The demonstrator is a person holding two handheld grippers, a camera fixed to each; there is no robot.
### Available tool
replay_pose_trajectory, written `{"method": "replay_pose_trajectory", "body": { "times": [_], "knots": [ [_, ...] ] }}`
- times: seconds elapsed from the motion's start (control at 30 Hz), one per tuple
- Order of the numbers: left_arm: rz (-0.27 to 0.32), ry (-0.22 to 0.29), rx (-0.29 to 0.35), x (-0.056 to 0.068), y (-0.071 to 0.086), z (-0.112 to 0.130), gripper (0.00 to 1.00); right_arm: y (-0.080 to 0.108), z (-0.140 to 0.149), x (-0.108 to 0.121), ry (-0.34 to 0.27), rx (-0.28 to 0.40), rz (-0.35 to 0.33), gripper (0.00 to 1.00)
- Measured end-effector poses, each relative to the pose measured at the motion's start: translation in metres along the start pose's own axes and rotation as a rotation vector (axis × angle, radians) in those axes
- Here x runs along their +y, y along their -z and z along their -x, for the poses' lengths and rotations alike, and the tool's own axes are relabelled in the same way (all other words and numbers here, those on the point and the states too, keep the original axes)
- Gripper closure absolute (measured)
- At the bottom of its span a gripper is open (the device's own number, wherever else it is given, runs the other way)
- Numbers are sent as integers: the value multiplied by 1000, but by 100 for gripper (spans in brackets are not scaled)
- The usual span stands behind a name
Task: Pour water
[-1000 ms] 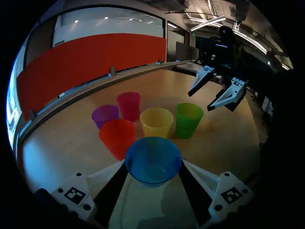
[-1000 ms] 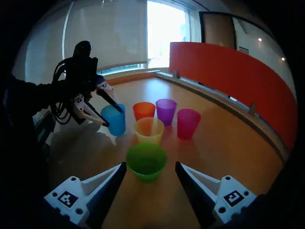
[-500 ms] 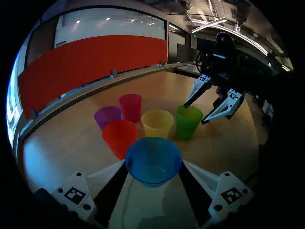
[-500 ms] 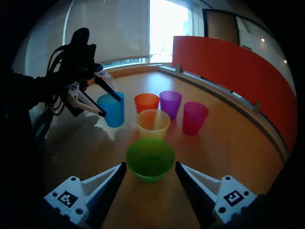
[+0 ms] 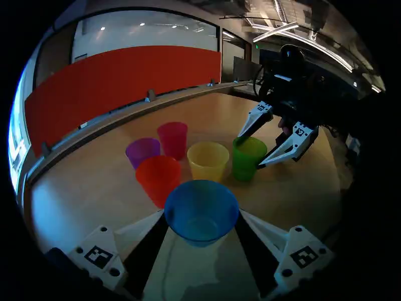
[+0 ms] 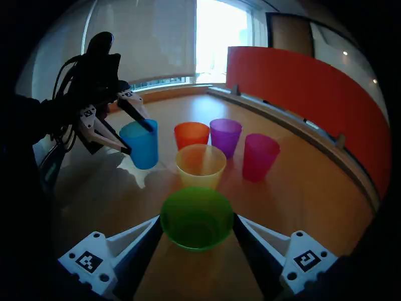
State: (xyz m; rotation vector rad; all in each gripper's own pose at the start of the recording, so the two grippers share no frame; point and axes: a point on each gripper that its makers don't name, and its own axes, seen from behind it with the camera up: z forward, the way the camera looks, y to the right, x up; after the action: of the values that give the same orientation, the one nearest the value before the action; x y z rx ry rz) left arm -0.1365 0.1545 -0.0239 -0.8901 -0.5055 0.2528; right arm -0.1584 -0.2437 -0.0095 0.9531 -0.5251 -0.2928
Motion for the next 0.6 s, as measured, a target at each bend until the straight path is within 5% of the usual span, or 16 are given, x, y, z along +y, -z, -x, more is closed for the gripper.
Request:
{"method": "replay_pose_trajectory", "body": {
  "times": [0.6],
  "knots": [
    [-6,11,17,2,5,-4,13,5,-4,3,-25,30,23,9]
  ]
}}
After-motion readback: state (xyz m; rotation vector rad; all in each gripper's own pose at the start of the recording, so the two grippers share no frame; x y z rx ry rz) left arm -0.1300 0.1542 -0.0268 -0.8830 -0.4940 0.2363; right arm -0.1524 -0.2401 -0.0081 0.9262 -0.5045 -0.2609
